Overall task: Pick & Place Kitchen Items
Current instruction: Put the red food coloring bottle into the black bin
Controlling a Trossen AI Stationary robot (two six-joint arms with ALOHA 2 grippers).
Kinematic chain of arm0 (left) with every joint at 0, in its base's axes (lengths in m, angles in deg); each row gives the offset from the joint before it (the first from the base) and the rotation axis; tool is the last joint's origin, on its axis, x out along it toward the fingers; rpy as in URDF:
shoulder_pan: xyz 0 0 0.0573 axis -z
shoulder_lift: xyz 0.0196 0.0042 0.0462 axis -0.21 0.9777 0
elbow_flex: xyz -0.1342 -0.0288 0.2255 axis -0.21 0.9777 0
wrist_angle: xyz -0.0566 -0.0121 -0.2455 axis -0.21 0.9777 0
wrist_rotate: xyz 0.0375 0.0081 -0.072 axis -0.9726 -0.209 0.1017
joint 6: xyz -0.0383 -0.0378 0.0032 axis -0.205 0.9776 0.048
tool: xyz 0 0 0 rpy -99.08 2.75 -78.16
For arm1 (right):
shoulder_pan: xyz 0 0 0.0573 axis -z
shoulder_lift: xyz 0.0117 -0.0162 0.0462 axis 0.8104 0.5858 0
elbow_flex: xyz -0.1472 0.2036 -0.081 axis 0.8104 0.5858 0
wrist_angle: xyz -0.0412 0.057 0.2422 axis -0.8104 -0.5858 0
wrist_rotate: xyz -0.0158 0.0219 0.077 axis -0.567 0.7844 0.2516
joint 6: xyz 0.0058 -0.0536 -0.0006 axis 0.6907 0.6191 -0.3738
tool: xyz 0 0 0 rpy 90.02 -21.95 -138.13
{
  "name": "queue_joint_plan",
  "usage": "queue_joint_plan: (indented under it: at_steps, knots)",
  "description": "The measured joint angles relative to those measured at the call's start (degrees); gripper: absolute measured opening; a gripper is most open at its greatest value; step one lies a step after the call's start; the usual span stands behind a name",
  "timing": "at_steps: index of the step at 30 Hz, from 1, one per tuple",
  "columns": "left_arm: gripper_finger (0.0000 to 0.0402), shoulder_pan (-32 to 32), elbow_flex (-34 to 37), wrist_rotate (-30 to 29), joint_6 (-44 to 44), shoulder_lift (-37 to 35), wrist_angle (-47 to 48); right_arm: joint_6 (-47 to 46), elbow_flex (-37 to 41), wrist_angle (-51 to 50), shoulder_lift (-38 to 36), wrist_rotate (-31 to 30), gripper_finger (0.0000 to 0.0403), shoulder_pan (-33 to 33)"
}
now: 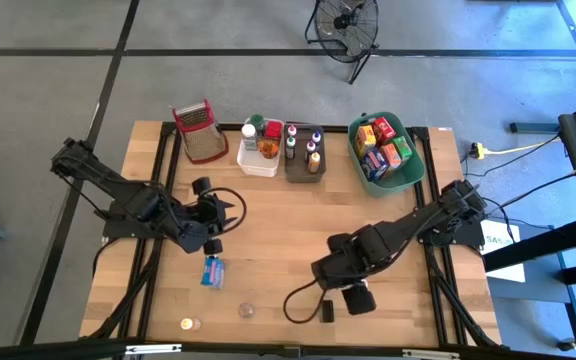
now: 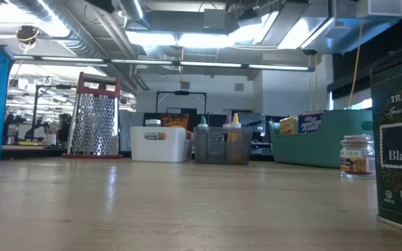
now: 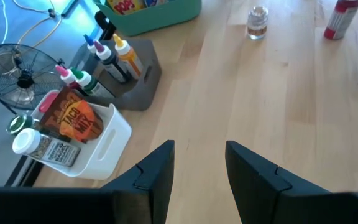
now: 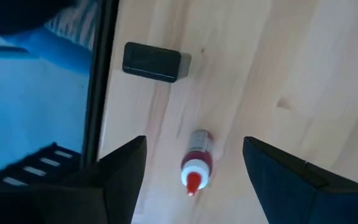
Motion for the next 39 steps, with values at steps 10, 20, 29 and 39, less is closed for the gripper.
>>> queue_joint_plan:
  at_steps: [10,20,29,39]
  knots:
    - [0.0139,0.00,1.91,0.21,-1.78,0.02,0.28,-15.55,0.04,-7.09,0.00,-1.99,0.0270,-0.97]
    - [0.0139,0.00,1.91,0.30,-5.48,0.02,0.24,-22.36,1.98,-6.56,-0.99,-3.32,0.0270,-4.42]
    - [0.0139,-0.08,1.91,0.19,-9.08,0.02,0.09,-22.62,7.56,-7.63,-6.80,-11.06,0.0270,-10.58]
    - [0.0139,-0.09,1.91,-1.67,-11.61,0.02,-0.31,-33.41,28.67,8.99,-27.82,-21.15,0.0270,-17.53]
